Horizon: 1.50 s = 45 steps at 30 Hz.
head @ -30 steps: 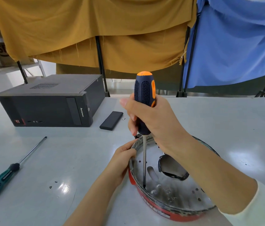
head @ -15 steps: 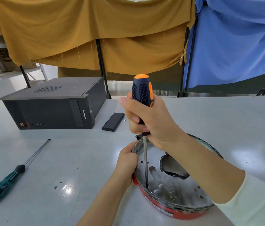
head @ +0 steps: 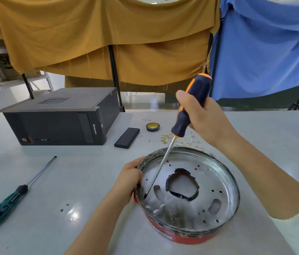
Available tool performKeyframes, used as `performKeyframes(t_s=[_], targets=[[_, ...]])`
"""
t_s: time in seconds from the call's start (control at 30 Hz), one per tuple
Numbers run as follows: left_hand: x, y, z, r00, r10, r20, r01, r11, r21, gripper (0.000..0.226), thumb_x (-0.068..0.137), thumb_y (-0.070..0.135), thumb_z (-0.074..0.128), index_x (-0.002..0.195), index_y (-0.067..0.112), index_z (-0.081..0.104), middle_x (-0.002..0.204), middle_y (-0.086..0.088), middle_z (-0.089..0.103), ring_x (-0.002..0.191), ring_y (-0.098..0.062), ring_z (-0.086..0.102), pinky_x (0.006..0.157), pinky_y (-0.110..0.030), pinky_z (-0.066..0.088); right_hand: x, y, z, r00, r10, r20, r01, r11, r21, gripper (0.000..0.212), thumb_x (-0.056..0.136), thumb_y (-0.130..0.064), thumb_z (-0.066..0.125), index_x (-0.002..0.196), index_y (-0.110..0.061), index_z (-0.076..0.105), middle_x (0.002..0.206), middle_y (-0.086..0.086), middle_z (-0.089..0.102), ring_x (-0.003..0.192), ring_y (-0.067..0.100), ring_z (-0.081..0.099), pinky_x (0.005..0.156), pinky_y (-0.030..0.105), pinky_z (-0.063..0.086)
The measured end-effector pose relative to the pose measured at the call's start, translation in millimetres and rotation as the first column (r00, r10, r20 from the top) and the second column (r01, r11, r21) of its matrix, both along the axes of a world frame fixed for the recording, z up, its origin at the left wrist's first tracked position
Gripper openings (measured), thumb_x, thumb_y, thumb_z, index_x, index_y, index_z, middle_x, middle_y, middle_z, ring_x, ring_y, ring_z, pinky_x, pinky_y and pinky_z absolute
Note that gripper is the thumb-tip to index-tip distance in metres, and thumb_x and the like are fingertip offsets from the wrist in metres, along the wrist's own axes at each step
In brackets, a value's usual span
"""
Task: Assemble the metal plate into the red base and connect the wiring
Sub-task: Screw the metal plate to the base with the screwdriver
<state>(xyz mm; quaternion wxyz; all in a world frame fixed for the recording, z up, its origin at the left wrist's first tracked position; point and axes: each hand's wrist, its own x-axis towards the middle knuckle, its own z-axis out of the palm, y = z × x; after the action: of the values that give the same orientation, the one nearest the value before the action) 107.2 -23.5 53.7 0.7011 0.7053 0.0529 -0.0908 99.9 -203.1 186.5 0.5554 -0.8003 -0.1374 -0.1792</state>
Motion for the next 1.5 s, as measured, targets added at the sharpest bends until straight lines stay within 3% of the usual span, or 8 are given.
performKeyframes(t_s=[0.2, 0.33, 0.5, 0.63, 0.77, 0.93, 1.1, 1.5], targets=[[3.1, 10.2, -0.4, 1.000, -0.011, 0.005, 0.011, 1.000, 0.021, 0.075, 0.062, -0.021, 0.029, 0.102, 0.022, 0.075, 0.090, -0.009, 0.076, 0.077, -0.021, 0.072, 0.051, -0.023, 0.051, 4.1, -49.6, -16.5, 0.994, 0.040, -0.101, -0.013, 0.969, 0.248, 0.039, 0.089, -0.044, 0.056, 0.067, -0.014, 0.067, 0.038, -0.005, 0.032, 0.034, 0.011, 0.025, 0.038, 0.017, 0.025], [6.4, 7.6, -2.8, 1.000, -0.009, 0.007, 0.009, 1.000, 0.015, 0.073, 0.066, -0.020, 0.029, 0.108, 0.021, 0.073, 0.092, -0.009, 0.075, 0.078, -0.023, 0.069, 0.052, -0.023, 0.051, 11.1, -57.5, -47.9, 0.980, 0.200, 0.018, -0.196, 0.933, 0.303, 0.020, 0.082, -0.041, 0.062, 0.091, -0.024, 0.069, 0.061, 0.005, 0.061, 0.052, 0.021, 0.059, 0.042, 0.023, 0.042], [11.1, 4.0, -5.3, 0.999, -0.039, 0.037, 0.035, 0.996, 0.081, 0.059, 0.079, -0.012, 0.036, 0.116, 0.020, 0.069, 0.104, -0.010, 0.074, 0.087, -0.023, 0.068, 0.069, -0.028, 0.056, 30.2, -47.9, -93.8, 0.927, 0.354, -0.124, -0.365, 0.928, -0.080, 0.008, 0.089, -0.014, 0.066, 0.092, -0.021, 0.063, 0.091, 0.002, 0.061, 0.072, 0.025, 0.068, 0.042, 0.028, 0.048], [21.3, 12.3, -4.0, 0.986, -0.164, 0.019, 0.161, 0.982, 0.103, 0.039, 0.089, 0.014, 0.046, 0.116, 0.025, 0.071, 0.113, -0.004, 0.073, 0.104, -0.021, 0.068, 0.088, -0.033, 0.054, 53.6, -48.1, -120.2, 0.943, 0.252, -0.217, -0.327, 0.823, -0.465, 0.040, 0.079, -0.006, 0.062, 0.091, -0.043, 0.051, 0.099, -0.006, 0.048, 0.081, 0.014, 0.053, 0.069, 0.032, 0.050], [56.2, 18.7, -3.7, 0.994, -0.041, 0.100, 0.014, 0.967, 0.256, 0.026, 0.097, 0.020, 0.046, 0.111, 0.022, 0.068, 0.115, 0.003, 0.071, 0.086, -0.007, 0.065, 0.070, -0.014, 0.051, 51.8, -53.2, -127.2, 0.926, 0.334, -0.178, -0.374, 0.736, -0.565, 0.049, 0.078, -0.009, 0.055, 0.091, -0.055, 0.043, 0.099, -0.008, 0.047, 0.084, 0.011, 0.050, 0.072, 0.018, 0.042], [130.8, 5.1, -8.4, 0.936, -0.044, 0.348, -0.188, 0.775, 0.603, 0.028, 0.098, 0.008, 0.046, 0.122, 0.009, 0.061, 0.116, -0.004, 0.066, 0.087, -0.020, 0.061, 0.075, -0.027, 0.052, 57.7, -59.9, -135.8, 0.899, 0.387, -0.205, -0.438, 0.796, -0.418, 0.050, 0.078, 0.005, 0.052, 0.091, -0.043, 0.049, 0.086, -0.012, 0.050, 0.072, 0.010, 0.047, 0.062, 0.019, 0.038], [187.9, -17.2, -28.6, 0.949, -0.173, 0.262, -0.138, 0.520, 0.843, 0.039, 0.097, 0.027, 0.058, 0.130, 0.008, 0.055, 0.120, -0.010, 0.064, 0.111, -0.026, 0.058, 0.089, -0.029, 0.042, 55.3, -61.2, -136.7, 0.893, 0.402, -0.202, -0.450, 0.814, -0.368, 0.052, 0.076, 0.006, 0.049, 0.088, -0.045, 0.048, 0.083, -0.010, 0.050, 0.065, 0.002, 0.045, 0.059, 0.011, 0.038], [222.5, -14.8, -44.0, 0.960, -0.103, 0.261, -0.191, 0.438, 0.878, 0.016, 0.093, 0.020, 0.060, 0.096, 0.007, 0.067, 0.100, -0.011, 0.071, 0.096, -0.029, 0.063, 0.073, -0.029, 0.042, 51.5, -57.9, -131.1, 0.894, 0.365, -0.261, -0.443, 0.806, -0.393, 0.030, 0.078, -0.009, 0.054, 0.095, -0.033, 0.050, 0.094, 0.000, 0.048, 0.074, 0.008, 0.047, 0.063, 0.013, 0.037]])
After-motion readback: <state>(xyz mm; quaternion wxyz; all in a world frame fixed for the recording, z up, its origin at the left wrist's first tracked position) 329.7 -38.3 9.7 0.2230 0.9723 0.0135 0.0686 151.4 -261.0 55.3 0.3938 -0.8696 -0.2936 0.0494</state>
